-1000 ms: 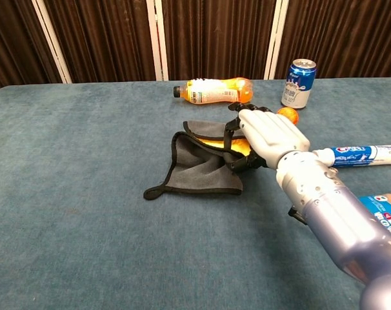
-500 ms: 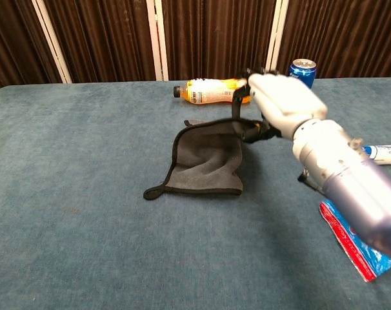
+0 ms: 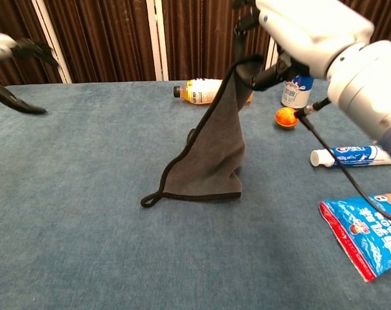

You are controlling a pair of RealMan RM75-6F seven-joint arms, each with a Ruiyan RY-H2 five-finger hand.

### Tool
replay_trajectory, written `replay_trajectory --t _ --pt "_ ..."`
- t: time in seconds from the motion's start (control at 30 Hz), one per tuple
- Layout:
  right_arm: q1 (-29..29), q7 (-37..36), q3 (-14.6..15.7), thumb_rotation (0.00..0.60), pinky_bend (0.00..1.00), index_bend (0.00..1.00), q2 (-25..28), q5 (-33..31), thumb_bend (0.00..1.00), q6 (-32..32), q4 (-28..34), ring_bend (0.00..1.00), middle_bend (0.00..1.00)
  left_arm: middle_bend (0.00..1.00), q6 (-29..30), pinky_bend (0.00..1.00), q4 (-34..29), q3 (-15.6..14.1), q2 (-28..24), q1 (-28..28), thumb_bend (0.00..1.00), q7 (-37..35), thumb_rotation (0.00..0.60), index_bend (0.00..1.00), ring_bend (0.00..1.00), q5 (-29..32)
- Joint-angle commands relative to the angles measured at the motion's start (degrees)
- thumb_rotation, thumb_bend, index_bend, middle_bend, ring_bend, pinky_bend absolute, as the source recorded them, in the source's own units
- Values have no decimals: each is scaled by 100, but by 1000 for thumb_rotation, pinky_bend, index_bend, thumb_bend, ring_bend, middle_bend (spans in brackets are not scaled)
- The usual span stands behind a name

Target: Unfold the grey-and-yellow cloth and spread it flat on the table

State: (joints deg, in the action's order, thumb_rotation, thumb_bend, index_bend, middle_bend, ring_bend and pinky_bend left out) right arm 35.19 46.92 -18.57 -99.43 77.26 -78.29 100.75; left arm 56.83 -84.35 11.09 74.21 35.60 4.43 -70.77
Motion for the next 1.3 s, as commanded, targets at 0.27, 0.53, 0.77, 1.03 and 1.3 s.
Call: replay_trajectory --t 0.27,0.53,0.77,1.03,1.3 --pt "85 785 -122 600 0 629 321 -78 502 -123 892 0 123 0 -511 57 199 -311 584 292 44 -1020 600 246 0 -612" --pt "232 1199 -277 600 0 628 328 -254 500 -178 1133 0 123 0 -594 57 240 -499 890 385 38 -1448 600 285 0 -949" --pt "381 1384 -528 600 0 627 383 -575 499 -216 1397 0 123 0 -525 57 365 -559 1186 381 37 -1551 600 297 0 -993" --pt "533 1560 -687 600 0 626 432 -850 499 -330 1410 0 123 0 35 57 435 -664 1694 134 27 -1995 600 356 0 -1211" --pt "639 1633 -802 600 0 625 501 -1032 499 -447 1383 0 123 0 496 57 408 -730 1939 -77 11 -2093 600 308 0 -1359"
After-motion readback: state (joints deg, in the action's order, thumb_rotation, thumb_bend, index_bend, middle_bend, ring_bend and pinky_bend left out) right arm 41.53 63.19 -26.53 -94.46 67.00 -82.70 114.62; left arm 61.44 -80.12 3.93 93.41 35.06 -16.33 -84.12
